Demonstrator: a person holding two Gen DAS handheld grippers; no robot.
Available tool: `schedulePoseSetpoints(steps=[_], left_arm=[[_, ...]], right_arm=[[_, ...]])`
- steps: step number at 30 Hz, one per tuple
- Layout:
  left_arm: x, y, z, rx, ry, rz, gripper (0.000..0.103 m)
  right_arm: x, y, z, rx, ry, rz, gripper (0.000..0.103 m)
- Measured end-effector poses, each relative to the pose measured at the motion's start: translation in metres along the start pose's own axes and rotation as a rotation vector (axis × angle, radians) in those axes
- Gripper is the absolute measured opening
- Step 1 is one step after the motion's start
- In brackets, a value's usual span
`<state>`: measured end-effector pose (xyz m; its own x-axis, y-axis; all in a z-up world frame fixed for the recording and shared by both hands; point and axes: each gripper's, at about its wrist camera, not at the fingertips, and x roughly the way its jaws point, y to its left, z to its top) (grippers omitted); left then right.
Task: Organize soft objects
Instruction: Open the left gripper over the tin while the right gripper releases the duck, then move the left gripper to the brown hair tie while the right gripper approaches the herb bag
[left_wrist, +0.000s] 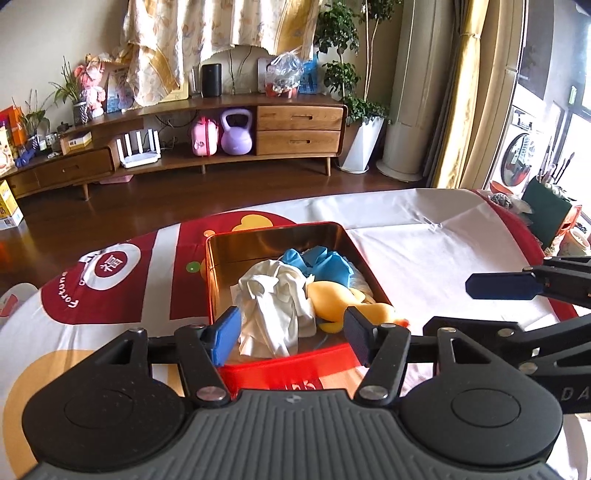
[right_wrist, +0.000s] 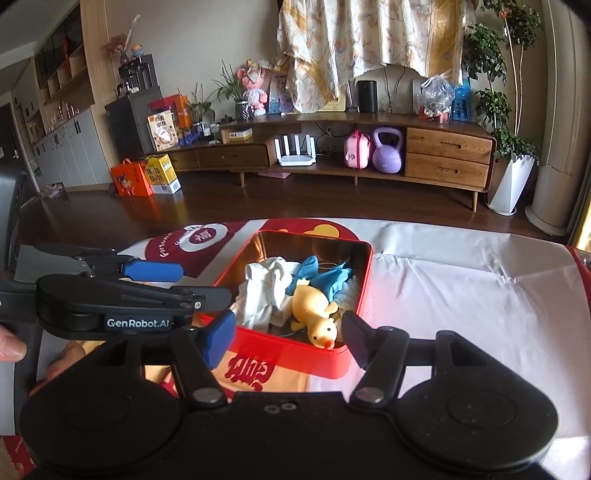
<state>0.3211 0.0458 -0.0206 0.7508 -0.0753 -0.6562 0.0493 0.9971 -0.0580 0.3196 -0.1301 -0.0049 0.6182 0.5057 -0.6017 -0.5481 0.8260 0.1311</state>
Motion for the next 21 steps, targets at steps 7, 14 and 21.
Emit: schedulePoseSetpoints(steps=[7, 14, 21], left_arm=[[-0.038, -0.007, -0.008, 0.001, -0.026, -0.009, 0.062], [-0.068, -0.012, -0.024, -0.004, -0.036, -0.019, 0.062], [-0.091, -0.015, -0.041, -0.006, -0.036, -0.025, 0.062]], right_arm=[[-0.032, 0.010, -0.008, 0.004, -0.024, 0.022, 0.070], [-0.058, 0.019, -0.021, 0.012, -0.037, 0.031, 0.078], [-0.078, 0.027, -0.037, 0.033, -0.050, 0.034, 0.085]])
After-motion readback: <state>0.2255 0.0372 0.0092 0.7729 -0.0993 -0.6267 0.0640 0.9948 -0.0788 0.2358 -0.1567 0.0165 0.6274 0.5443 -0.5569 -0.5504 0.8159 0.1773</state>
